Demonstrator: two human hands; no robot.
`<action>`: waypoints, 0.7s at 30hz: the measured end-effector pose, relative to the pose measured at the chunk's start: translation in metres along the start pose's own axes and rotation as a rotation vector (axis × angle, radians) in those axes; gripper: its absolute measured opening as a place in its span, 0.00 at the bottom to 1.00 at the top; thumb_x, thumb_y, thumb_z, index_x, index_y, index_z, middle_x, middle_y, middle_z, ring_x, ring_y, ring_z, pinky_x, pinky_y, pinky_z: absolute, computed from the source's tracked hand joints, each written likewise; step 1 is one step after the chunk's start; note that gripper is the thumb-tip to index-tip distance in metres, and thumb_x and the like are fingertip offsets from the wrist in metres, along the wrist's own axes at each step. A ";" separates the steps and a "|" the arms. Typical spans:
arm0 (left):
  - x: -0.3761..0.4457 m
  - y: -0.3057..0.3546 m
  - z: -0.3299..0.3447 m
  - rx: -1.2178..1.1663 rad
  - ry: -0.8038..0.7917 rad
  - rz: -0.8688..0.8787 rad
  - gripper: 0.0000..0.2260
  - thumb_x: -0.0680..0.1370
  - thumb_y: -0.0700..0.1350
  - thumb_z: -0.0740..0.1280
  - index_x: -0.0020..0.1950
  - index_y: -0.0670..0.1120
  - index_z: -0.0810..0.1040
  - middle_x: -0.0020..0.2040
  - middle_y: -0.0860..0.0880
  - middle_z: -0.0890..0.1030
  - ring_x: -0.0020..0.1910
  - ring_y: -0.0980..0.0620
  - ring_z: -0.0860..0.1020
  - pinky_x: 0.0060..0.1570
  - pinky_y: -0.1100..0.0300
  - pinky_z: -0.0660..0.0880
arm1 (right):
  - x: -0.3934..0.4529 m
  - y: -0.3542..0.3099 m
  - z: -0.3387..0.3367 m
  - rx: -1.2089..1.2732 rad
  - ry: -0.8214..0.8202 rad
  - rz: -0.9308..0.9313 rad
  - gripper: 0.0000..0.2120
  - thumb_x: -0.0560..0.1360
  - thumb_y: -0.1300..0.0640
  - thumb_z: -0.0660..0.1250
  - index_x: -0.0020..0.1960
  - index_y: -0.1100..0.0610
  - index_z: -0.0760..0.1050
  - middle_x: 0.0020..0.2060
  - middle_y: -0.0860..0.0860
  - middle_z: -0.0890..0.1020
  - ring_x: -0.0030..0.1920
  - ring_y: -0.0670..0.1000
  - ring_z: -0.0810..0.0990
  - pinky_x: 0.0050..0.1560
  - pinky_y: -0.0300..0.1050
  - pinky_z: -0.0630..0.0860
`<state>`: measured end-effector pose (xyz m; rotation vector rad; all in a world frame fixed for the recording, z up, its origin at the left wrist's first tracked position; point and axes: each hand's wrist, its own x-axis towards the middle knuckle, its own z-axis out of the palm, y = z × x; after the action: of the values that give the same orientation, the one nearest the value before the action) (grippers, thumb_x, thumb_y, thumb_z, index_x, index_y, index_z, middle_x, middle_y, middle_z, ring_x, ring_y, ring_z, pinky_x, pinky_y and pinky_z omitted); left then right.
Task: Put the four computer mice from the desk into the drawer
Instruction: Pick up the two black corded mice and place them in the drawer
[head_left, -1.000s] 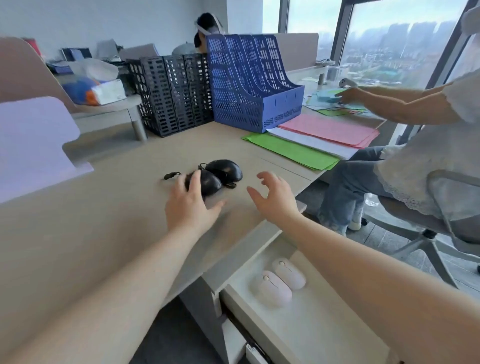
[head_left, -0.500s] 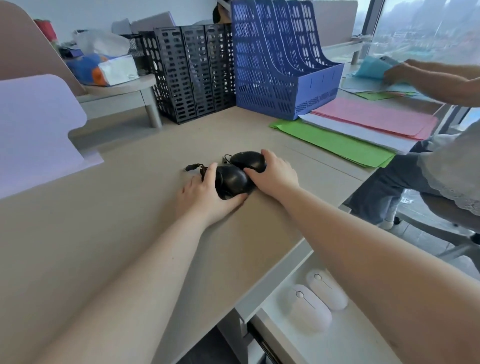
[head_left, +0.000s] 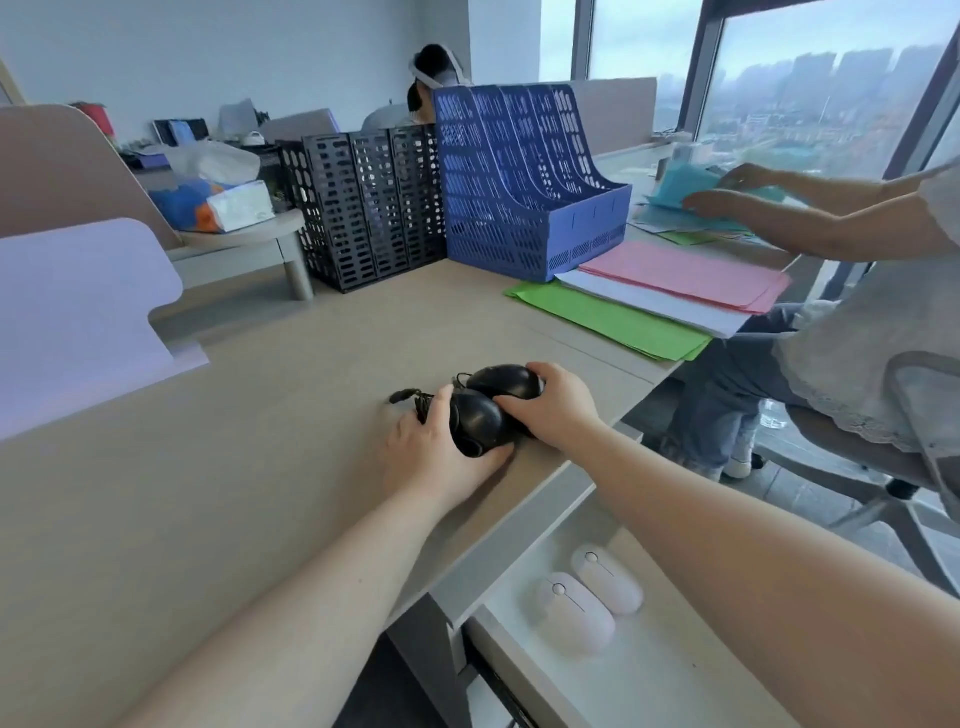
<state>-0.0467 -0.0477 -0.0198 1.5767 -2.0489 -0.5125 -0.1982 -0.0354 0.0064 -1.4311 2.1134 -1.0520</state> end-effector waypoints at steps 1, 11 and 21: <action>-0.006 0.005 0.002 -0.019 -0.009 0.005 0.39 0.62 0.68 0.70 0.68 0.56 0.64 0.65 0.46 0.75 0.67 0.43 0.68 0.63 0.50 0.68 | -0.007 0.003 -0.008 -0.002 -0.005 0.008 0.19 0.70 0.48 0.70 0.58 0.57 0.77 0.55 0.54 0.82 0.57 0.58 0.78 0.55 0.49 0.74; -0.089 0.066 0.026 -0.152 0.089 0.139 0.41 0.56 0.67 0.68 0.65 0.49 0.72 0.57 0.41 0.76 0.56 0.43 0.74 0.49 0.59 0.70 | -0.084 0.043 -0.082 0.004 0.009 0.083 0.15 0.66 0.48 0.71 0.46 0.58 0.80 0.40 0.53 0.83 0.45 0.55 0.81 0.47 0.51 0.79; -0.188 0.106 0.098 -0.191 -0.062 0.048 0.39 0.61 0.65 0.73 0.69 0.55 0.65 0.61 0.43 0.71 0.59 0.41 0.74 0.54 0.50 0.77 | -0.154 0.137 -0.114 0.000 -0.004 0.220 0.14 0.63 0.46 0.70 0.41 0.56 0.80 0.37 0.55 0.85 0.37 0.50 0.80 0.38 0.46 0.77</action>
<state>-0.1486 0.1600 -0.0675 1.4136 -2.0116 -0.7242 -0.2960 0.1739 -0.0377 -1.1661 2.2077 -0.9631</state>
